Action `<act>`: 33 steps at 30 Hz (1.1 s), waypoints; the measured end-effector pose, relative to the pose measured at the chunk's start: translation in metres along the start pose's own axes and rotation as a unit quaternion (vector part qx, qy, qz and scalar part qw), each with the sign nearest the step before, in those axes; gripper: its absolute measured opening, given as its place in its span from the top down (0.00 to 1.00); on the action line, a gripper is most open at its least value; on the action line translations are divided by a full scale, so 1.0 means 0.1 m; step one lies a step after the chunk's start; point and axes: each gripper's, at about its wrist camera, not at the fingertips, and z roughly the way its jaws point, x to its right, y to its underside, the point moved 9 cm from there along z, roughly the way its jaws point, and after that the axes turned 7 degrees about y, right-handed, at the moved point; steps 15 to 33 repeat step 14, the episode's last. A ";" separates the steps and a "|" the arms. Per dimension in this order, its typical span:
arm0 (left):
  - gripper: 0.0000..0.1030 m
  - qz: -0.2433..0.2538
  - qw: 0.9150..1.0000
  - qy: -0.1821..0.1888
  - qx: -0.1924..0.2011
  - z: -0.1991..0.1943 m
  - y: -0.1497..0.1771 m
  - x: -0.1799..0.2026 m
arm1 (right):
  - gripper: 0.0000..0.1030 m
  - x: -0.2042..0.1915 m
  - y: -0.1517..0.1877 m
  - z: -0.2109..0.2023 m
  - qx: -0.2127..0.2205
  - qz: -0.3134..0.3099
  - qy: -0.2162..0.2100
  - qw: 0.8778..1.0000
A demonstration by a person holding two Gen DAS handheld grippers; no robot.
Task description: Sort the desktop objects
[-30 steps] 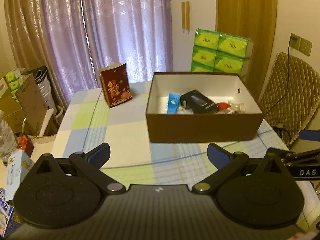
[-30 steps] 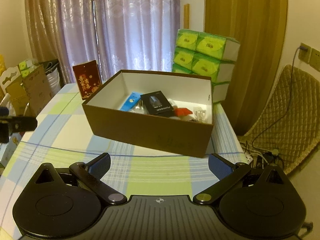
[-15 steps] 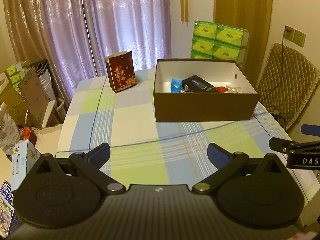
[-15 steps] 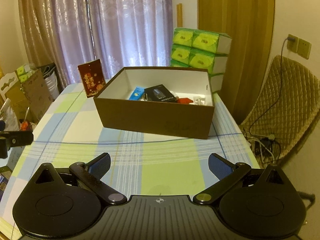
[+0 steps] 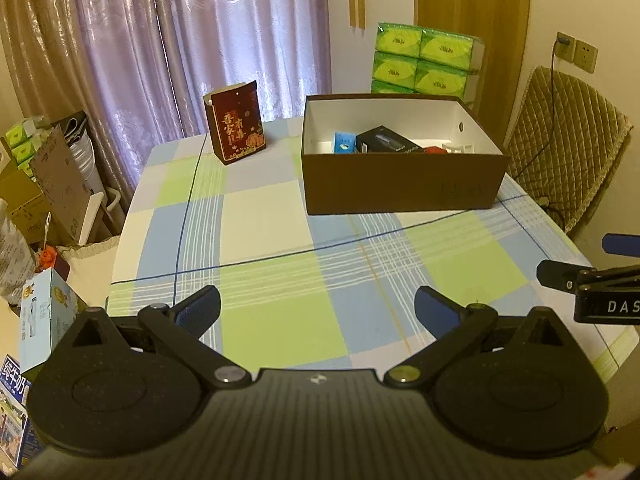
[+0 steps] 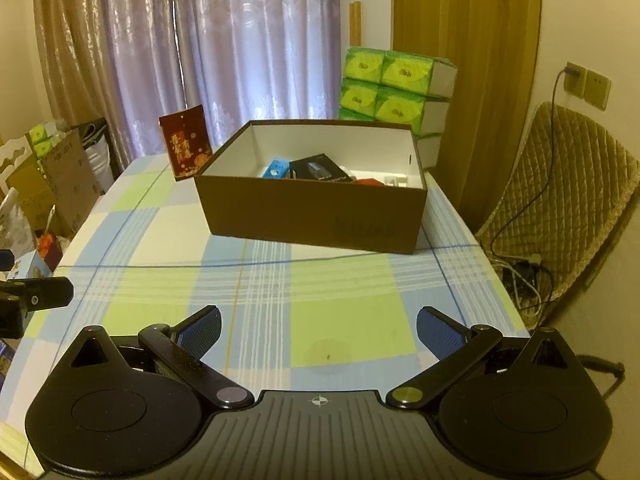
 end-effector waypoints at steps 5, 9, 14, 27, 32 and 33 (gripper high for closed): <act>0.01 0.001 1.000 0.002 -0.007 0.02 0.09 -0.02 | 0.02 -0.04 0.10 -0.01 -0.007 -0.001 0.004 1.000; 0.01 0.002 1.000 0.002 -0.008 0.03 0.12 -0.04 | 0.02 -0.06 0.17 0.01 -0.014 -0.001 0.007 1.000; 0.01 0.008 1.000 -0.002 -0.004 0.04 0.10 -0.04 | 0.02 -0.07 0.18 0.03 -0.015 0.000 0.007 1.000; 0.01 0.008 1.000 -0.002 -0.004 0.04 0.10 -0.04 | 0.02 -0.07 0.18 0.03 -0.015 0.000 0.007 1.000; 0.01 0.008 1.000 -0.002 -0.004 0.04 0.10 -0.04 | 0.02 -0.07 0.18 0.03 -0.015 0.000 0.007 1.000; 0.01 0.008 1.000 -0.002 -0.004 0.04 0.10 -0.04 | 0.02 -0.07 0.18 0.03 -0.015 0.000 0.007 1.000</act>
